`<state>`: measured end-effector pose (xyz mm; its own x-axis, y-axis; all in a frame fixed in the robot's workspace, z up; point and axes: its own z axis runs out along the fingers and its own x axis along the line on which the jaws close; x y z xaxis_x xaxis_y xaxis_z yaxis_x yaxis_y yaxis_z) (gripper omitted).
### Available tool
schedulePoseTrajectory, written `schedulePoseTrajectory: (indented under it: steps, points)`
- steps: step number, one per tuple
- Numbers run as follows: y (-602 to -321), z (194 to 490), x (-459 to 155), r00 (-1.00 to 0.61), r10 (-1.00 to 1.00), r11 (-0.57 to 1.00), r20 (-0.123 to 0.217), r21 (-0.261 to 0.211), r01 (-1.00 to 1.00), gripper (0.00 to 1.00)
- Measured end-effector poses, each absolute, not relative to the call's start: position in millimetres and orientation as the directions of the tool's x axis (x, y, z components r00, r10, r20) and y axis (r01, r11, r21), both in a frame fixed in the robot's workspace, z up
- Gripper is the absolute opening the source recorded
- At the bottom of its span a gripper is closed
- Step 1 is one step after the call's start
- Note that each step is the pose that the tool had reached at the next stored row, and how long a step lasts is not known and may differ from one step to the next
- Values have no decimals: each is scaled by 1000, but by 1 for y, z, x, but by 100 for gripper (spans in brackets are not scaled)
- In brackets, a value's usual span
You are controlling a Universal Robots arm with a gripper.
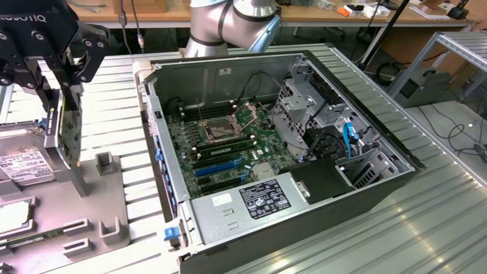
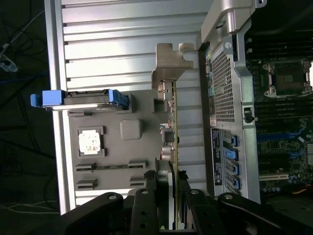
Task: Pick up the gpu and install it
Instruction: 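Pick up the gpu and move the gpu toward the slot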
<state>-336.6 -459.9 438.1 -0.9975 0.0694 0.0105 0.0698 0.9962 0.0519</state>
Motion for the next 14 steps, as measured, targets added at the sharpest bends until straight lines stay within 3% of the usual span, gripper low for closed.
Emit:
schedulePoseTrajectory:
  steps: [14]
  points:
    - [-460,450,-332,-998,69,996,11,52,70,27]
